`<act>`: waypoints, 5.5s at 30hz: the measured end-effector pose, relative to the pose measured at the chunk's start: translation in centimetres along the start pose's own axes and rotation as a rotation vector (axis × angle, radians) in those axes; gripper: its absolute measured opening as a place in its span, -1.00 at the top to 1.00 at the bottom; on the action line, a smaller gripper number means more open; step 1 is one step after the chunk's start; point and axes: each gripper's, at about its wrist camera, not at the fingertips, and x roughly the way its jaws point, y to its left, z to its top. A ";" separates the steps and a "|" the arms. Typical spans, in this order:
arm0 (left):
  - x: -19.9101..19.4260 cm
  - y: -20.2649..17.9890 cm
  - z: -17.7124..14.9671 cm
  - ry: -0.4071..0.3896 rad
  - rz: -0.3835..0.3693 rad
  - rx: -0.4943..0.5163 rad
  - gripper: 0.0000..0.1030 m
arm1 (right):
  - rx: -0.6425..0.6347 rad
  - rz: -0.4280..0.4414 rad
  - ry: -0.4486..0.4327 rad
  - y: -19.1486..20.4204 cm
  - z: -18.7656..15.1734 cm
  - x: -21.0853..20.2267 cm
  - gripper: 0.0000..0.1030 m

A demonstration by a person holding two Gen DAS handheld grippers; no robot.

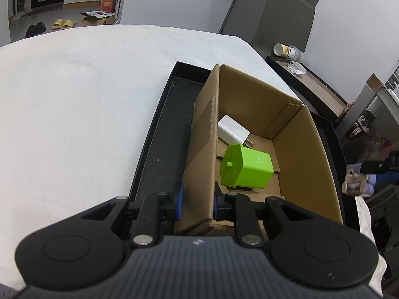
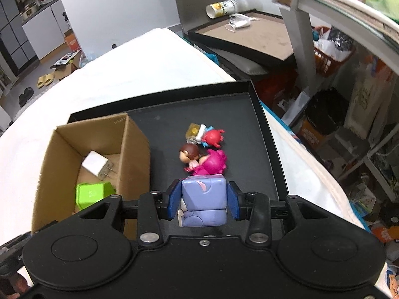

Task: Organize rigid objects
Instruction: 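Carry the lavender cube over the box and open the right gripper, then move the right gripper to the pink dinosaur figure and grasp it, then carry the pink dinosaur into the box and open the right gripper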

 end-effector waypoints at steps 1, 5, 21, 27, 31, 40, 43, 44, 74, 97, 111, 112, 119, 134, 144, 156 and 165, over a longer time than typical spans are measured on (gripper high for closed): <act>0.0 0.0 0.0 0.000 -0.001 -0.001 0.60 | -0.002 0.000 -0.005 0.3 0.2 -0.3 0.25; -0.1 0.1 0.0 0.001 -0.006 -0.010 0.59 | -0.013 0.008 -0.019 1.3 1.0 -1.4 0.24; 0.0 0.2 0.0 0.009 -0.019 -0.019 0.59 | -0.108 0.073 -0.059 7.5 2.9 -3.6 0.24; -0.1 0.4 0.0 0.004 -0.026 -0.023 0.58 | -0.128 0.095 -0.046 9.6 2.8 -3.1 0.24; 0.0 0.6 0.1 0.005 -0.032 -0.033 0.57 | -0.142 0.105 -0.037 10.8 2.6 -2.6 0.24; -0.1 0.7 0.1 0.005 -0.043 -0.045 0.57 | -0.147 0.130 0.003 13.3 2.1 -1.1 0.24; 0.0 0.7 0.1 0.006 -0.045 -0.044 0.57 | -0.162 0.127 0.014 14.1 1.9 -0.5 0.24; 0.0 0.8 0.1 0.007 -0.047 -0.045 0.57 | -0.167 0.125 0.018 14.3 1.9 -0.3 0.24; -0.1 1.4 0.0 -0.003 -0.057 -0.070 0.55 | -0.241 0.134 -0.033 13.2 2.5 -0.9 -0.32; 0.0 1.2 -0.1 -0.009 -0.046 -0.058 0.55 | -0.175 0.087 -0.056 4.4 3.4 -2.4 -0.61; 0.2 0.5 -0.1 -0.008 -0.020 -0.045 0.56 | 0.072 0.066 -0.035 -1.9 0.1 4.1 -0.52; 0.3 0.5 -0.2 -0.007 -0.016 -0.044 0.56 | 0.088 0.060 -0.027 -2.2 -0.1 4.6 -0.48; 0.6 0.4 -0.1 -0.005 -0.006 -0.046 0.56 | 0.204 0.070 0.020 -4.1 -0.6 7.4 -0.39; 0.7 0.3 -0.1 -0.004 0.001 -0.038 0.57 | 0.198 0.070 0.070 -3.8 -0.5 10.6 -0.14; 0.9 0.2 -0.2 -0.005 0.001 -0.037 0.57 | 0.156 0.069 0.097 -3.6 -1.1 11.2 0.34; 0.9 0.2 -0.2 -0.005 0.000 -0.037 0.57 | 0.121 0.008 0.166 -3.7 -2.1 10.2 0.35; 0.9 0.2 -0.2 -0.008 -0.001 -0.037 0.57 | 0.122 -0.039 0.191 -3.7 -1.6 9.7 0.26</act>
